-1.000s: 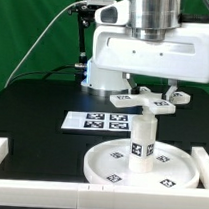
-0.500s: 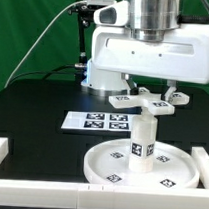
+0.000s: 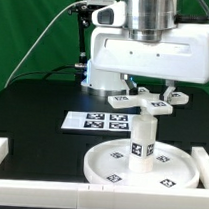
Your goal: Assemble round table
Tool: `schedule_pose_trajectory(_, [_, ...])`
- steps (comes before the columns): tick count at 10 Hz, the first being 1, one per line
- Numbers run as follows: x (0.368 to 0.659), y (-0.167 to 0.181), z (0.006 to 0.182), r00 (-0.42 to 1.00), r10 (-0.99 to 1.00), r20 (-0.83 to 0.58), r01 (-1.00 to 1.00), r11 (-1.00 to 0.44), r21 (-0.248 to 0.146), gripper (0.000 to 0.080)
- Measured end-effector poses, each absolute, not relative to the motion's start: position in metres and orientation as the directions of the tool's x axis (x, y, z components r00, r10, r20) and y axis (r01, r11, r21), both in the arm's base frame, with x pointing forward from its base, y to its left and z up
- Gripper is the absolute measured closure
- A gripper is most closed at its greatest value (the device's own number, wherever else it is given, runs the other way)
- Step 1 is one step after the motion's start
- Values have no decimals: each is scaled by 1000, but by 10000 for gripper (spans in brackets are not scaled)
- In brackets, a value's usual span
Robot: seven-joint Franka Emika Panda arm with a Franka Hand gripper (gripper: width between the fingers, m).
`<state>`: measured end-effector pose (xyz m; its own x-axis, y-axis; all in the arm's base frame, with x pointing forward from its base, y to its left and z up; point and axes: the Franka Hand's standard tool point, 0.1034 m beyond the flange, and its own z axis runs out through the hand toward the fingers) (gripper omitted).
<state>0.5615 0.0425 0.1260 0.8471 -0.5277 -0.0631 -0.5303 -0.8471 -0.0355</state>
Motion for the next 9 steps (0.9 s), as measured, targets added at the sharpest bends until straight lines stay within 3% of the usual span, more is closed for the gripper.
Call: schedule_pose_trajectory(9, [562, 41, 113, 856, -514, -51, -516, -856, -32, 358])
